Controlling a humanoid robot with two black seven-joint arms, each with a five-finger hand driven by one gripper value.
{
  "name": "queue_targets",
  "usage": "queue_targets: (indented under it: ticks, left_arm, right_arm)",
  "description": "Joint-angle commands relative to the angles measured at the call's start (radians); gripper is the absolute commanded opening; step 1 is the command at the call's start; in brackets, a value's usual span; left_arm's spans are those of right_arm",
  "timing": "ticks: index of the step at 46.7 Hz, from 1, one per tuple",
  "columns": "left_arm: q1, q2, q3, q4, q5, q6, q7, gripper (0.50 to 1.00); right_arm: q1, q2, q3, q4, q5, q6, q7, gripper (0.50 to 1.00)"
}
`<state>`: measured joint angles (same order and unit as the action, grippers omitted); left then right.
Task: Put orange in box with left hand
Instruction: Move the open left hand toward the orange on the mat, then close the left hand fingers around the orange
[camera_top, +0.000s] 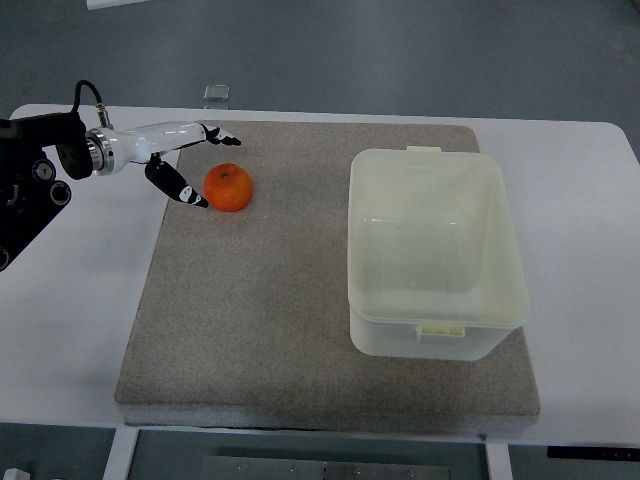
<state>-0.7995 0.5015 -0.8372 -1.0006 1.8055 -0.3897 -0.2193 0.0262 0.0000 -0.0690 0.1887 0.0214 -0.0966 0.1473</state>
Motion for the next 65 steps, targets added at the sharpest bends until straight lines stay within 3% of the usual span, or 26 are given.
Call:
queue_targets:
  ticks: [1,37,46,54,62,65]
  left_arm:
    - [-0.001,-0.009,0.009,0.004,0.003,0.003,0.0,0.939]
    - [-0.036,-0.106,0.047,0.096,0.173,0.046,0.003,0.919]
    - [-0.04,-0.104,0.063,0.1,0.179,0.045,0.003,0.78]
    - [-0.04,-0.104,0.069,0.103,0.179,0.045,0.003,0.692]
    - [-0.05,-0.094,0.072,0.102,0.175,0.041,0.003,0.512]
    - [-0.056,-0.086,0.072,0.102,0.172,0.037,0.003,0.5]
  right_arm:
    - [0.0,0.0,0.0,0.0,0.0,0.0,0.0,0.932]
    - [0.0,0.0,0.0,0.0,0.0,0.0,0.0,0.932]
    - [0.0,0.0,0.0,0.0,0.0,0.0,0.0,0.932]
    - [0.0,0.0,0.0,0.0,0.0,0.0,0.0,0.932]
    - [0.0,0.0,0.0,0.0,0.0,0.0,0.0,0.932]
    - [0.0,0.0,0.0,0.0,0.0,0.0,0.0,0.932]
